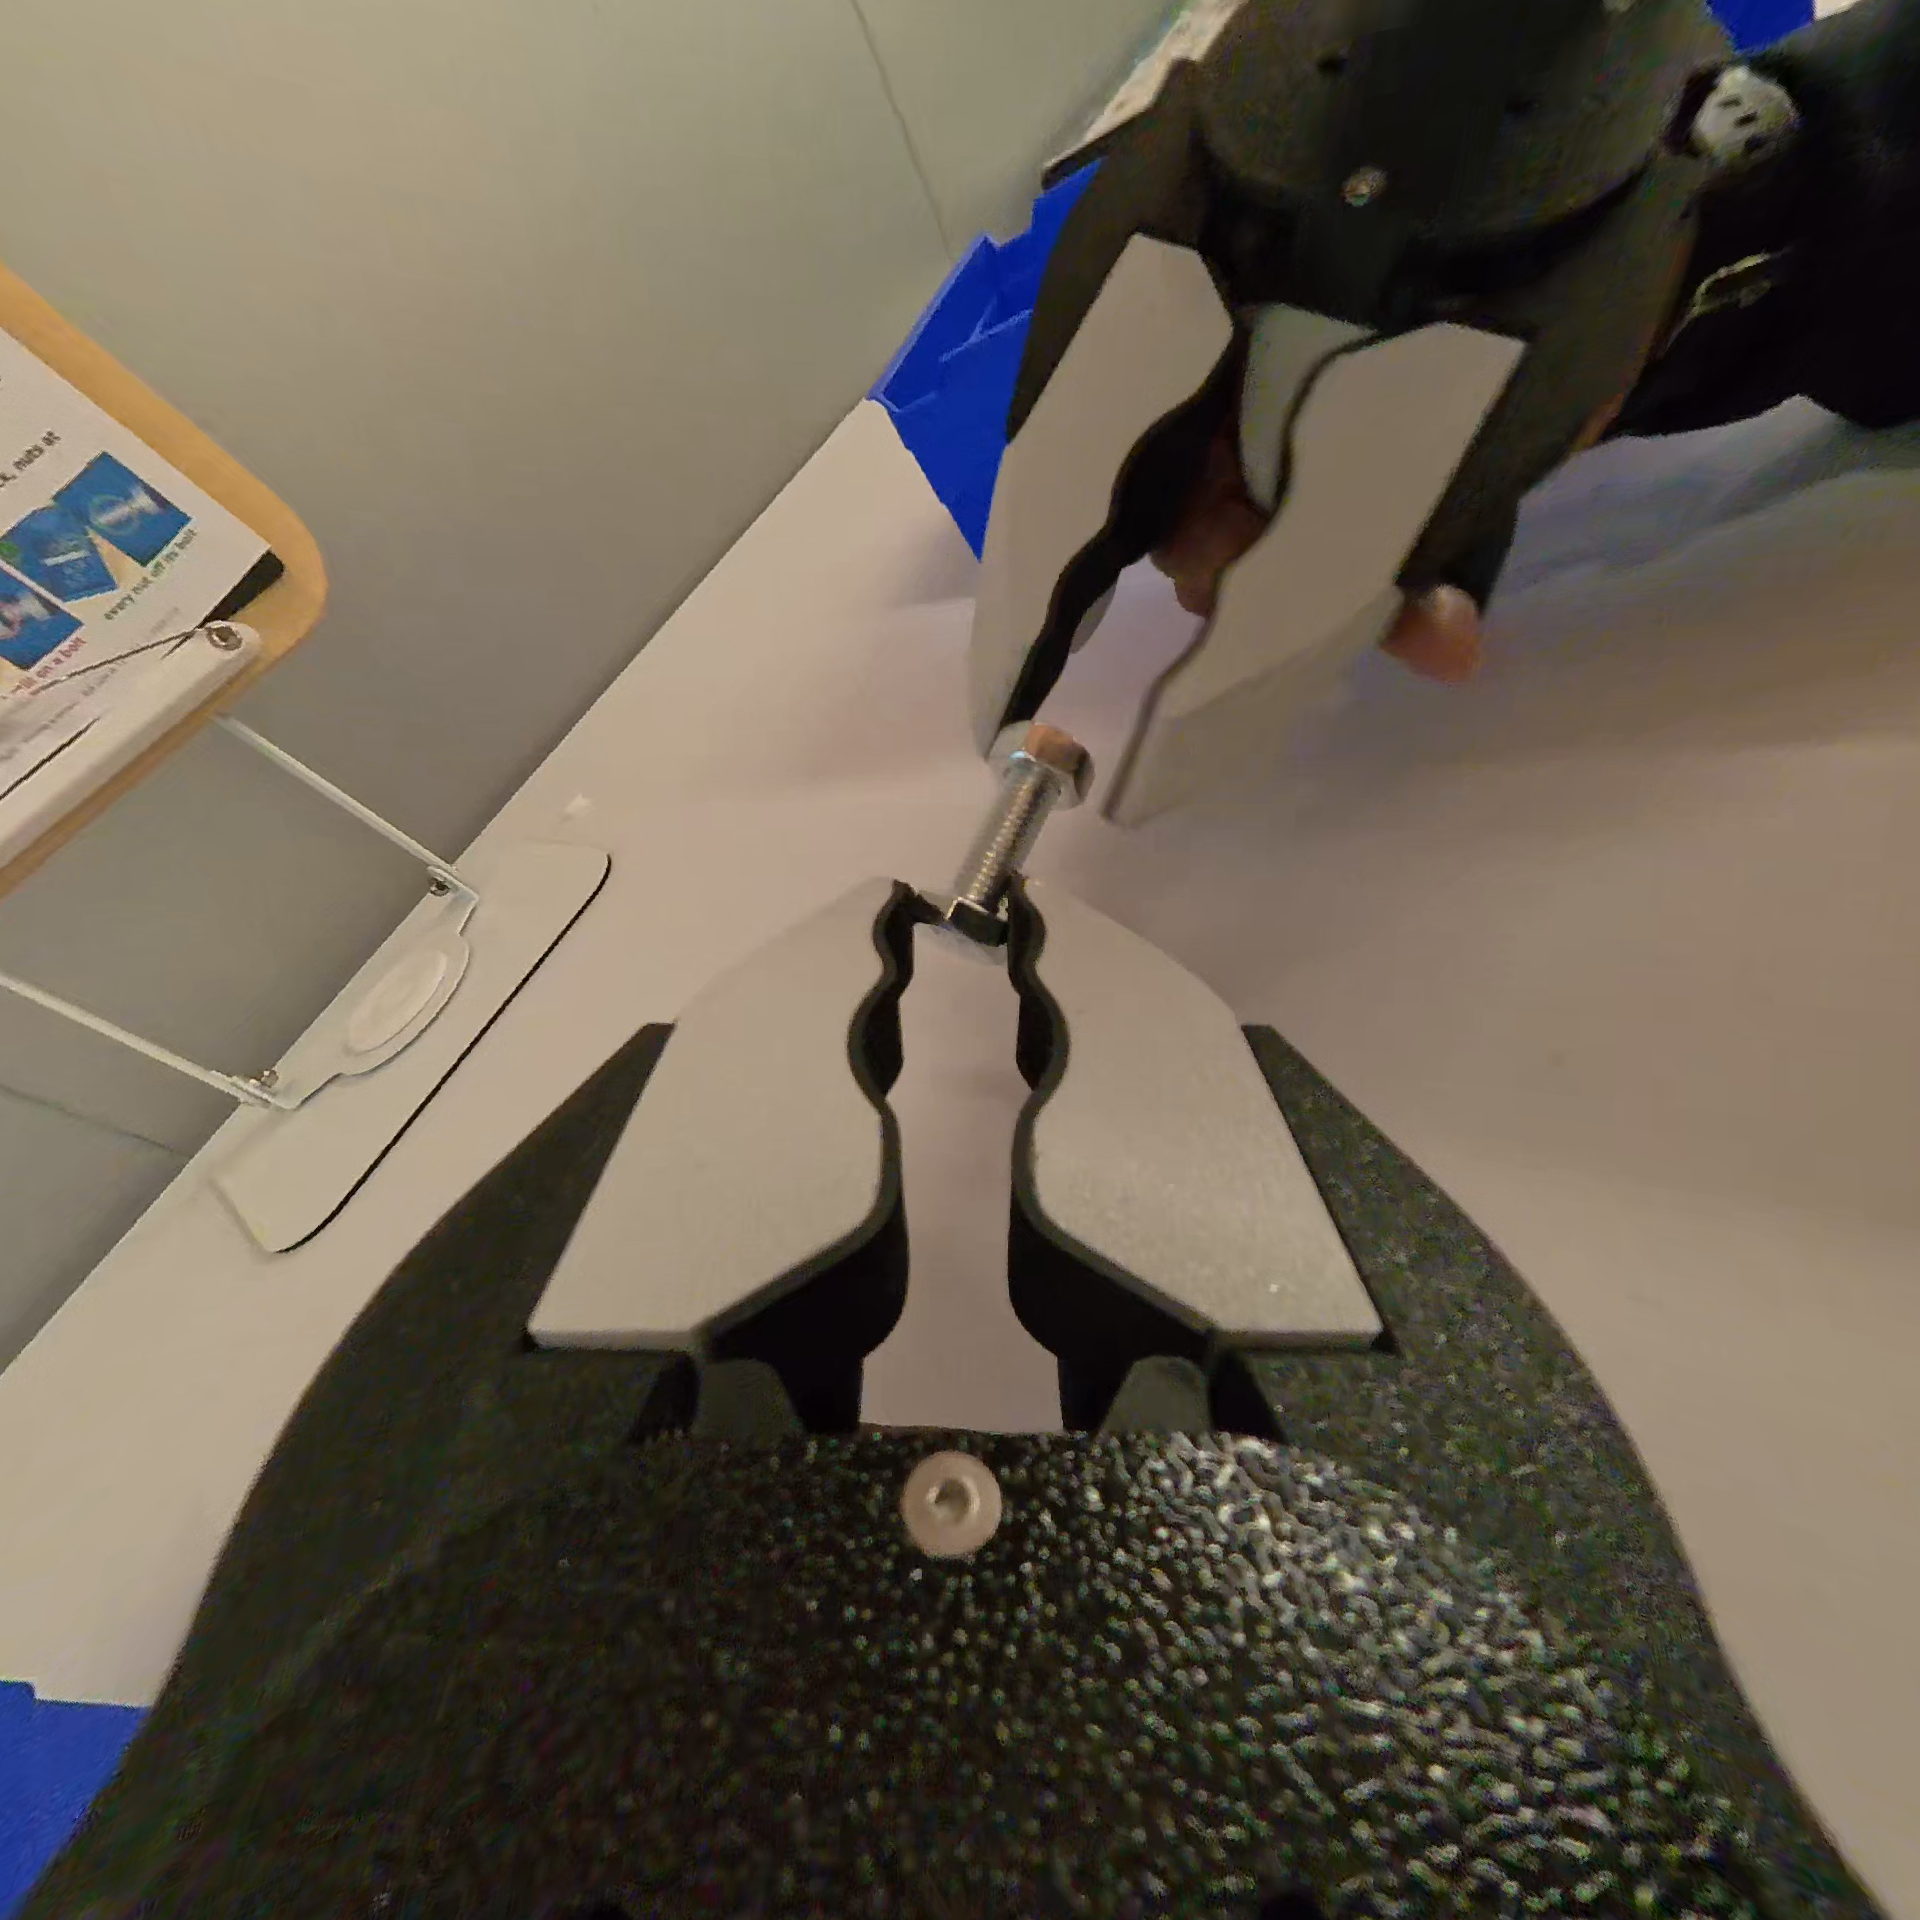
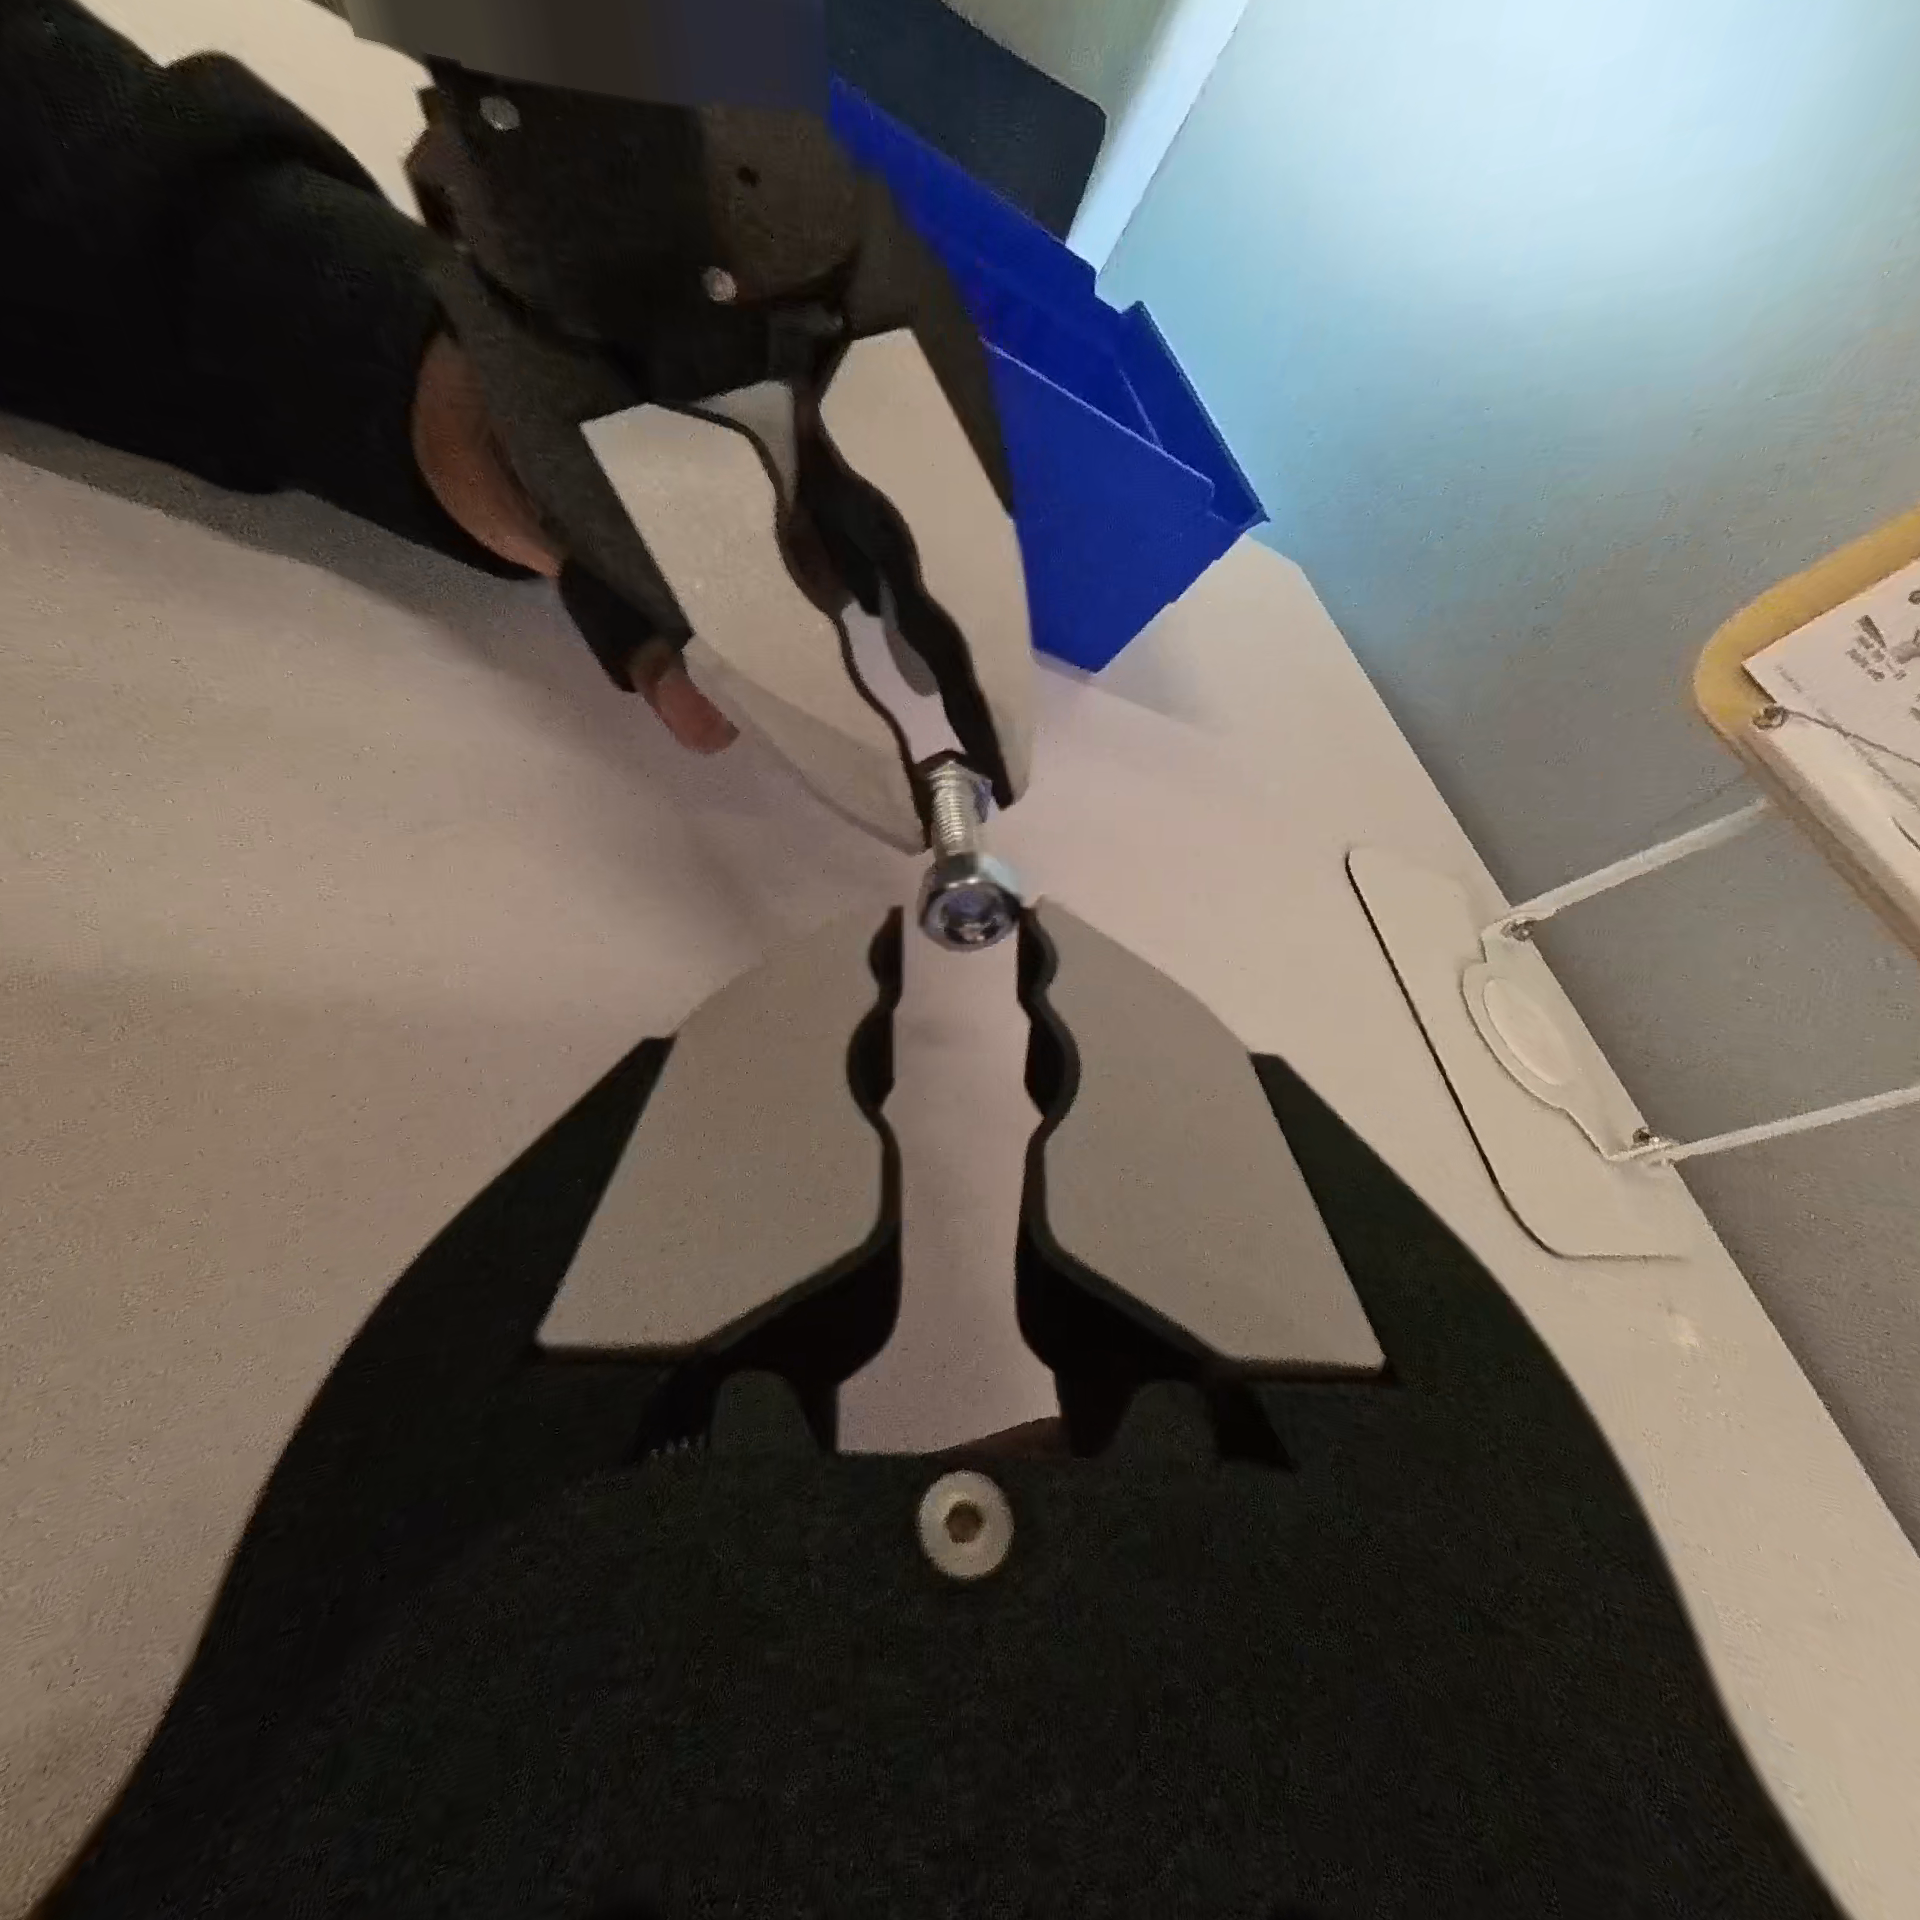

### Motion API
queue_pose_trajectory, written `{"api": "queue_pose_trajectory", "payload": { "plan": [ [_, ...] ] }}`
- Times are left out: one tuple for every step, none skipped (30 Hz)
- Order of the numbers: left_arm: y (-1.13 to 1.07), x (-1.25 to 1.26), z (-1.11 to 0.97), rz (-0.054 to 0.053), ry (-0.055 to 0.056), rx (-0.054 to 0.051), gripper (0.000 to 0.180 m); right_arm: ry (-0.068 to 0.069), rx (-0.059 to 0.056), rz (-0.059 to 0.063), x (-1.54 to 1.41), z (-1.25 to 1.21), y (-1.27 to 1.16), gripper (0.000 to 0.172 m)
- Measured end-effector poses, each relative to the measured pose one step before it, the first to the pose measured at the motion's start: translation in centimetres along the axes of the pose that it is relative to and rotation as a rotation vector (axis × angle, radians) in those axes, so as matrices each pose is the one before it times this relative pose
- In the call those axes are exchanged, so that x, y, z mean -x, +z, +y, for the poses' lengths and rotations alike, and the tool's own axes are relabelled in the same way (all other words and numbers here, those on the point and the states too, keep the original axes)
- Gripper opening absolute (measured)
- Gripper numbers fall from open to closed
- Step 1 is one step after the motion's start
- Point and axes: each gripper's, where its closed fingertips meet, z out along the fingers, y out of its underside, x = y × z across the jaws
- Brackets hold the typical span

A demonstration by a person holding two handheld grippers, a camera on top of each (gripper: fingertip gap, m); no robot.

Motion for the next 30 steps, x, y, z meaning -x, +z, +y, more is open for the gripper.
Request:
{"api": "queue_pose_trajectory", "payload": {
  "plan": [
    [0.038,-0.053,0.144,-0.0038,0.0179,0.0087,0.016,0.0323,0.0124,-0.0111,-0.023,0.178,0.085,0.018],
    [0.0,-0.03,0.123,-0.0083,0.0244,0.0095,0.016,0.0705,0.0111,-0.0248,0.086,0.195,0.127,0.018],
    [-0.032,0.017,0.137,-0.0139,0.0334,0.0116,0.016,0.1178,0.0111,-0.0373,0.09,0.211,0.165,0.017],
    [-0.058,0.033,0.162,-0.0179,0.043,0.0134,0.017,0.1656,0.0085,-0.0512,0.14,0.166,0.2,0.017],
    [-0.075,0.05,0.211,-0.0192,0.0502,0.0166,0.016,0.2043,0.0047,-0.0663,0.186,0.164,0.197,0.017],
    [-0.073,0.007,0.169,-0.012,0.044,0.0128,0.016,0.2028,-0.0034,-0.0737,0.144,0.155,0.162,0.017],
    [-0.036,-0.039,0.118,-0.0037,0.022,0.0073,0.016,0.1524,-0.0165,-0.0666,0.067,-0.002,0.04,0.018],
    [0.0,0.006,0.013,0.0034,-0.0059,0.0012,0.016,0.0612,-0.0266,-0.0436,0.028,-0.12,-0.042,0.018],
    [-0.003,0.149,0.02,0.0066,-0.0217,0.0014,0.016,-0.0219,-0.0255,-0.0126,0.019,-0.205,-0.113,0.019],
    [-0.029,0.213,0.014,0.0038,-0.0309,-0.0018,0.016,-0.072,-0.0133,0.0233,-0.125,-0.22,-0.183,0.027],
    [-0.056,0.159,0.037,0.011,-0.0395,-0.0041,0.016,-0.1024,-0.003,0.0395,-0.102,-0.262,-0.21,0.036],
    [-0.088,0.183,0.047,0.0111,-0.0436,-0.0066,0.016,-0.1288,0.003,0.048,-0.082,-0.244,-0.214,0.039],
    [-0.082,0.102,0.058,0.0145,-0.0402,-0.0065,0.016,-0.1402,0.0039,0.0649,-0.237,-0.207,-0.242,0.043],
    [-0.047,0.064,0.116,0.0158,-0.0336,-0.0014,0.016,-0.1324,0.0016,0.0641,-0.236,-0.162,-0.231,0.047],
    [-0.013,-0.018,0.162,0.0162,-0.0248,0.0034,0.016,-0.1207,0.0068,0.0451,-0.051,-0.064,-0.157,0.047],
    [0.021,-0.126,0.107,0.017,-0.0125,0.0018,0.016,-0.0978,0.0039,0.0356,0.03,-0.073,-0.078,0.047],
    [0.06,-0.236,0.07,0.0187,-0.0048,0.0013,0.016,-0.0686,0.0007,0.0171,0.181,-0.08,0.009,0.047],
    [0.103,-0.289,0.045,0.0156,-0.0011,0.0018,0.017,-0.0428,0.0051,0.0008,0.345,0.004,0.103,0.047],
    [0.151,-0.28,0.035,0.0116,0.0023,0.0037,0.017,-0.0182,0.0044,-0.007,0.386,0.055,0.187,0.047],
    [0.133,-0.268,0.0,0.0053,0.0087,0.0029,0.017,-0.005,0.0093,-0.0193,0.503,0.148,0.23,0.045],
    [0.104,-0.279,-0.107,0.0052,0.0108,-0.0026,0.017,0.0027,0.0125,-0.0184,0.474,0.202,0.254,0.039],
    [0.032,-0.29,-0.196,0.0042,0.0052,-0.0077,0.017,0.017,0.0107,-0.0048,0.213,0.151,0.219,0.03],
    [0.035,-0.28,-0.162,0.0058,0.0035,-0.0075,0.017,0.0427,0.0079,0.0019,-0.039,0.085,0.164,0.018],
    [0.065,0.044,0.095,-0.0176,0.0166,0.0079,0.017,0.0791,0.0075,-0.0181,-0.033,0.081,0.113,0.018],
    [0.044,0.091,0.133,-0.023,0.0423,0.0096,0.017,0.1265,0.0067,-0.04,0.029,0.1,0.096,0.018],
    [-0.053,0.169,0.019,-0.032,0.0577,0.0086,0.017,0.1703,-0.0092,-0.0539,0.042,-0.044,0.071,0.018],
    [-0.14,0.211,-0.083,-0.0347,0.0589,0.0065,0.017,0.1976,-0.0237,-0.0692,0.132,-0.125,0.032,0.018],
    [-0.161,0.132,-0.116,-0.0217,0.0472,0.0032,0.017,0.1841,-0.0272,-0.0848,0.232,-0.147,-0.04,0.018],
    [-0.187,0.088,-0.259,-0.0107,0.022,-0.01,0.017,0.1148,-0.0289,-0.0838,0.319,-0.24,-0.145,0.018],
    [-0.1,0.121,-0.299,-0.0038,-0.0114,-0.0136,0.017,0.0331,-0.032,-0.0576,0.3,-0.369,-0.204,0.019]
  ]
}}
